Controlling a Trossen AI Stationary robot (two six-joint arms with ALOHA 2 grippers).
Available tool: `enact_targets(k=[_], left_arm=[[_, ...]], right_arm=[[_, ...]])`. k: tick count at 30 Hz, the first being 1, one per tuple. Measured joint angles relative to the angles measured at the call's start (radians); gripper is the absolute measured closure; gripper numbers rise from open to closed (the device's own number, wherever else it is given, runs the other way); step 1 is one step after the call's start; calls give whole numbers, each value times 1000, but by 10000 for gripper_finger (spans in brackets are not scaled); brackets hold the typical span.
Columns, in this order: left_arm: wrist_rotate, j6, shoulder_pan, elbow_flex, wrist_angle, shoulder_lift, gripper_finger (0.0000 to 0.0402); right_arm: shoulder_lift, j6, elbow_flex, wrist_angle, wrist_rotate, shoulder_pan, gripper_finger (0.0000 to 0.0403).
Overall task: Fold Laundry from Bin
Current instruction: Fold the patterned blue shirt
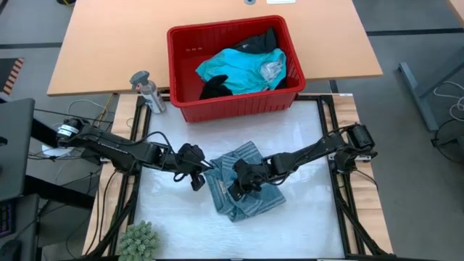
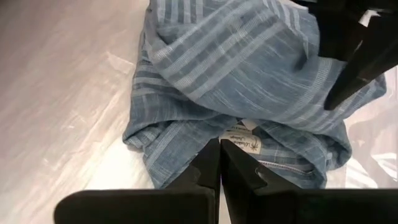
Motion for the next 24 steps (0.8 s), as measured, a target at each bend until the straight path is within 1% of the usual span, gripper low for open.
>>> enact_targets(k=[3, 6, 8, 12, 15, 18, 24], left_arm=[[-1, 0, 0, 0, 0, 0, 401], [-2, 0, 0, 0, -1, 0, 401], [-3, 0, 0, 0, 0, 0, 401], [-3, 5, 0, 0, -1, 0, 401], [-3, 8, 0, 0, -1, 0, 401], [-3, 8, 0, 0, -1, 0, 401], [-3, 7, 0, 0, -1, 0, 401]], right_arm=[[-2, -4, 0, 4, 0, -12, 291], [-2, -35, 0, 12, -3, -16, 273], [-1, -51, 0, 12, -23, -16, 266], [-1, -79, 0, 19, -29, -15, 257], [-1, -136, -1, 57, -48, -8, 252], [-1, -158, -1, 99, -52, -4, 244], [0, -183, -1, 135, -61, -1, 217]])
